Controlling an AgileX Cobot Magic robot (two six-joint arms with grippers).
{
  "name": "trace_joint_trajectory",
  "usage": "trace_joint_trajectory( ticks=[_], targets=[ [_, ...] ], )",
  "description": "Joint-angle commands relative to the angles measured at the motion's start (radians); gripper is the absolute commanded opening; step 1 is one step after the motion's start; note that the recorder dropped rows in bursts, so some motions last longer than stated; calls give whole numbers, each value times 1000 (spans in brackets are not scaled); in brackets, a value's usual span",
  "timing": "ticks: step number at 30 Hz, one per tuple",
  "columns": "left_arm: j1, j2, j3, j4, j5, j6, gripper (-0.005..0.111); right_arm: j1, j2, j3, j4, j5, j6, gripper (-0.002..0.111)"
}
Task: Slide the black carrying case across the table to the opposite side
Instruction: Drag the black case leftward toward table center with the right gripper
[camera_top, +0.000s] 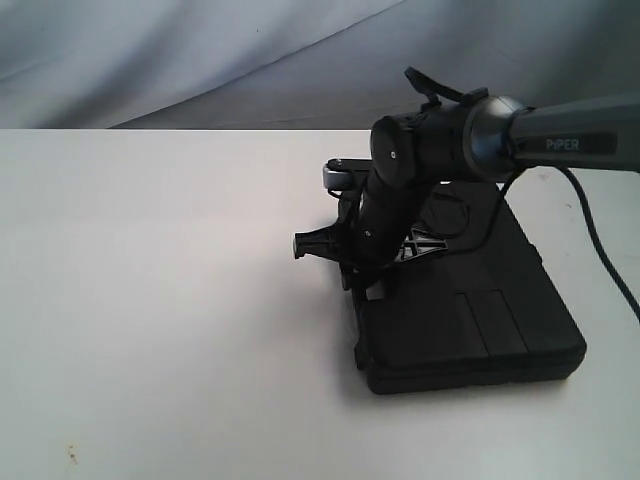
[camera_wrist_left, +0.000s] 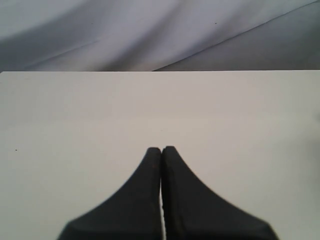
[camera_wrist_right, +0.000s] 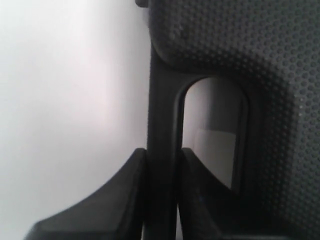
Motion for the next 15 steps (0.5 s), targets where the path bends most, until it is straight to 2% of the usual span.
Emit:
trace_joint_trajectory(
  ticks=[1,15],
  targets=[
    [1,-1,5,0,-3,-1,0,24,-4,-6,53,-75,-10,0],
    [1,-1,5,0,-3,-5,0,95,-4,-6,124,-217,58,0]
  ],
)
